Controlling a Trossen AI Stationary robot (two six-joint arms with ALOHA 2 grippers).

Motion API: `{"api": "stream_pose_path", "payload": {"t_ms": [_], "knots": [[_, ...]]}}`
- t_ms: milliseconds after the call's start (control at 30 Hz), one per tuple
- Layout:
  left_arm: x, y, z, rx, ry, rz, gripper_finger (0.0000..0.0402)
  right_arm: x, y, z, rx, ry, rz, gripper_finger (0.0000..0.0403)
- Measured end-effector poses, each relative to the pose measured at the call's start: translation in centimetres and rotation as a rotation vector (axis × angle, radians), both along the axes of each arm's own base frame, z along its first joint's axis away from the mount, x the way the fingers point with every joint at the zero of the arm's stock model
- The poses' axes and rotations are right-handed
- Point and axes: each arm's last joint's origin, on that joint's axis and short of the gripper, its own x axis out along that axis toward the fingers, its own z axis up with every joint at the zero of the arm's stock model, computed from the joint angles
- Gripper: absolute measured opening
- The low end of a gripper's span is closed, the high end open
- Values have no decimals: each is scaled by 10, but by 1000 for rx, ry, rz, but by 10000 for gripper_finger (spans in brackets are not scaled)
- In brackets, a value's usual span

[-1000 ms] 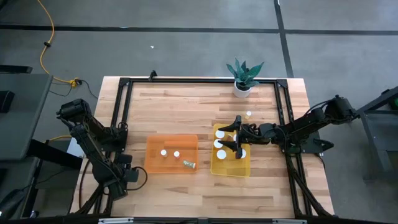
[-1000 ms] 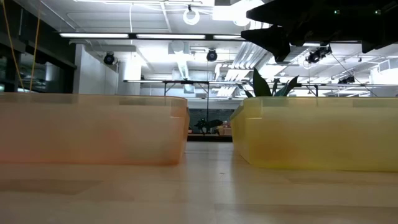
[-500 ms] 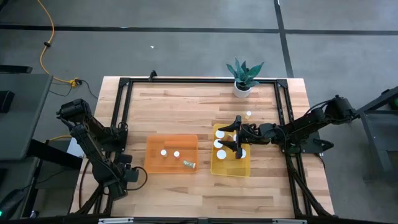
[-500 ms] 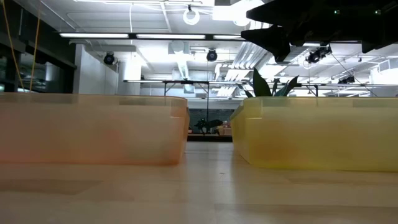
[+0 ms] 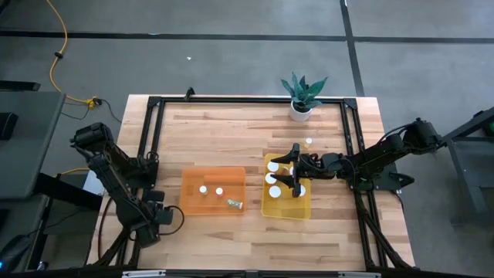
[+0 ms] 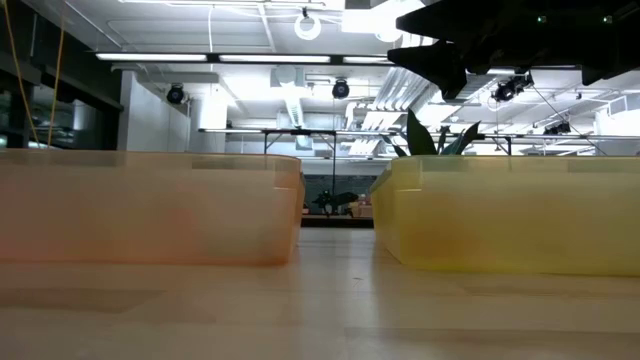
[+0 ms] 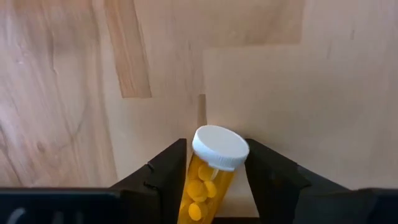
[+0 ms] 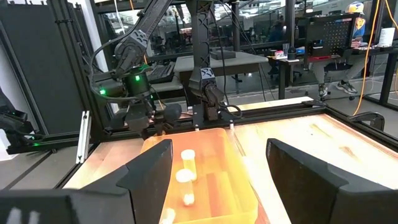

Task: Pick and place medicine bottles into bin by pill shape (circle, oval)
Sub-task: Put the orange tablet bottle into the orange bin

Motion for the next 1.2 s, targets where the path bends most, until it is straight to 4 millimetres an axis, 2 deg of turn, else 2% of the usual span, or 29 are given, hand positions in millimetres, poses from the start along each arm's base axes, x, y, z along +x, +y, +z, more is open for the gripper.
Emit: {"api": "stream_pose_path", "payload": {"t_ms": [300, 400, 500, 600, 767, 900, 1033, 1100, 1200], "knots": [[10, 8, 3, -64, 66, 56, 96, 0, 0, 0, 0, 0, 0, 252], [17, 9, 15, -125, 96, 70, 94, 0, 0, 0, 0, 0, 0, 252], [26, 8, 41, -179, 53, 63, 96, 0, 0, 0, 0, 0, 0, 252], [36, 8, 77, -216, -79, 54, 97, 0, 0, 0, 0, 0, 0, 252], [47, 15, 142, -205, -455, 24, 97, 0, 0, 0, 0, 1, 0, 252], [50, 23, 173, -83, -764, -23, 97, 0, 0, 0, -1, 5, 0, 252], [53, 29, 176, 72, -923, -64, 97, 0, 0, -1, -2, 10, 0, 252], [57, 31, 167, 115, -948, -59, 97, 0, 0, -1, -3, 14, 1, 252], [66, 34, 143, 116, -974, -46, 97, 0, 0, -1, -3, 15, 1, 252]]}}
